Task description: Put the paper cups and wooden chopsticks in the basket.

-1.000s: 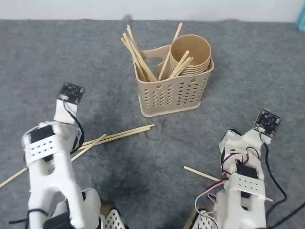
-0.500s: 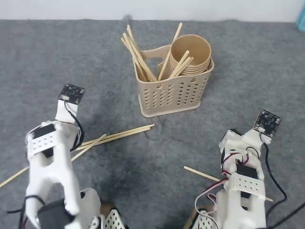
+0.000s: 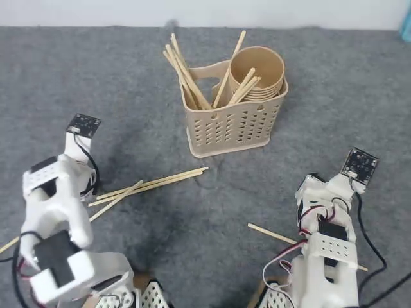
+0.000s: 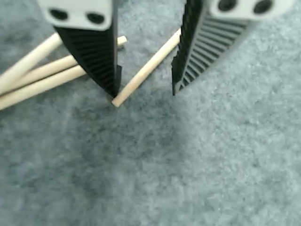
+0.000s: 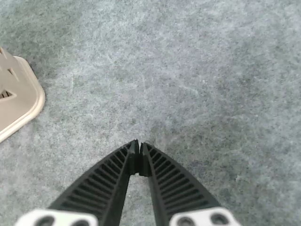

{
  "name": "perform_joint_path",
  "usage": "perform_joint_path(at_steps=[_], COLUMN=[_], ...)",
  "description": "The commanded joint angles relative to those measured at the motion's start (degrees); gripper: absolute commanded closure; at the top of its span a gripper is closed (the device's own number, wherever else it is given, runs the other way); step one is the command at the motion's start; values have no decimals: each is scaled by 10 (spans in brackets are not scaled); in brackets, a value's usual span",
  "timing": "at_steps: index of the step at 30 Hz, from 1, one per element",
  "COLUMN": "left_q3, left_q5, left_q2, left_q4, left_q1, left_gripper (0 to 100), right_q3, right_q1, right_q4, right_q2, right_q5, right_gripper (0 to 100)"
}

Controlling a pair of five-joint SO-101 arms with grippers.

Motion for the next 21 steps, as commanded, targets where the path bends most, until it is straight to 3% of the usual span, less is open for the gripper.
perform_joint_path(at_steps=[1,5,10,17,21], left_q3=[-23,-24,-25,-39,-108], left_q5=[-8,-8,-8,-8,-8], left_q2=[26,40,38,38,38], left_q4=[5,7,12,122,232], left_q1=[3,11,11,15,15], left_gripper=[829,836,998,987,987], right_q3=[-3,-3,-3,-3,-3], right_q1=[-5,-5,-5,-5,-5], right_q4=[-8,-8,-10,-12,-12], right_q2=[-15,-15,-15,-15,-15], right_q5=[9,9,9,9,9], right_gripper=[990,990,990,990,990])
